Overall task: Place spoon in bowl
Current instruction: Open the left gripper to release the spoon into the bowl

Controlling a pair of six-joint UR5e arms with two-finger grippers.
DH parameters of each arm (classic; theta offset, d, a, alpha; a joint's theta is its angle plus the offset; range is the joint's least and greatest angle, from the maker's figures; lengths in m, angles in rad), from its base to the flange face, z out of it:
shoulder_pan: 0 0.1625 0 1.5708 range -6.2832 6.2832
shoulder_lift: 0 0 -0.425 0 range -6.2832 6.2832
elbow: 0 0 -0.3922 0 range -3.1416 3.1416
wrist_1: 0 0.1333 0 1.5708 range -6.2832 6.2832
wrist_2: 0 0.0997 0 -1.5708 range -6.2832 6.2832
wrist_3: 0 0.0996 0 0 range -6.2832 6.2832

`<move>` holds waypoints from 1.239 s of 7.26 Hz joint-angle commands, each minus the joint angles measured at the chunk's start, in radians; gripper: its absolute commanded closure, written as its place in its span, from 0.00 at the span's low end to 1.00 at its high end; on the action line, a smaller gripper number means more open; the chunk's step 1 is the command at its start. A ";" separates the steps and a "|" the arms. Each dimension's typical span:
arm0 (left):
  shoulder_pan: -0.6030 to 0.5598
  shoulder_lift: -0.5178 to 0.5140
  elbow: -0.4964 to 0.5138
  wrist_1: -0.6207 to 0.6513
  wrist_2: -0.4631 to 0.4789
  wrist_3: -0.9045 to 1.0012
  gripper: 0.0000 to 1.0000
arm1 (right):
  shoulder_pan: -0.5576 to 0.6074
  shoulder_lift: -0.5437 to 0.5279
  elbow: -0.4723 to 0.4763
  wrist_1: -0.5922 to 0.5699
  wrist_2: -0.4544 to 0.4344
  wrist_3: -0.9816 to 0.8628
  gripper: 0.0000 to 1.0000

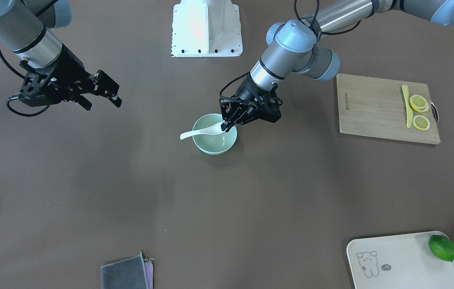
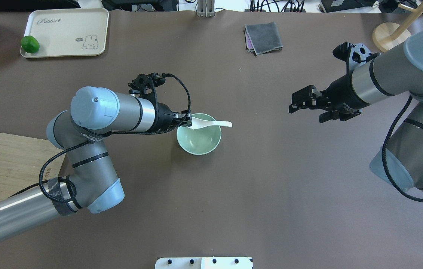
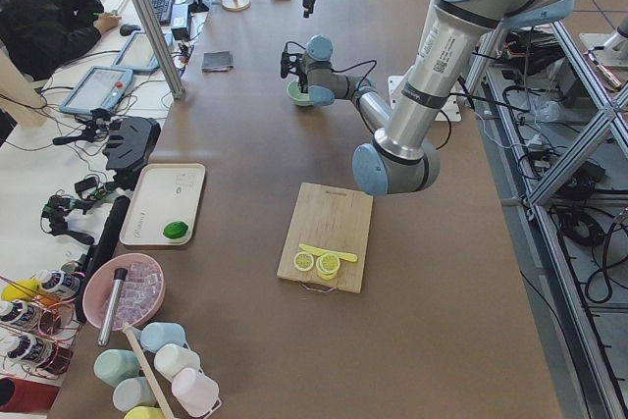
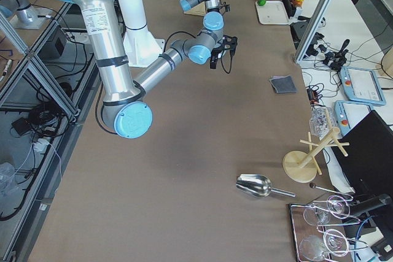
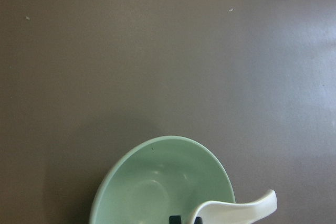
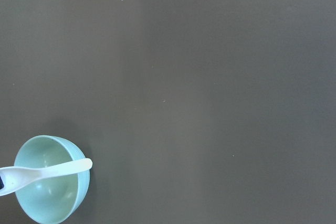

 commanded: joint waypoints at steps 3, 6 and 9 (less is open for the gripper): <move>-0.006 -0.001 0.016 -0.004 0.003 0.006 0.02 | 0.000 -0.002 0.000 -0.002 -0.001 -0.002 0.00; -0.024 0.032 -0.063 0.014 0.006 0.018 0.02 | 0.080 -0.008 0.007 -0.069 0.031 -0.088 0.00; -0.176 0.174 -0.150 0.138 -0.043 0.367 0.02 | 0.228 -0.158 0.056 -0.199 0.095 -0.445 0.00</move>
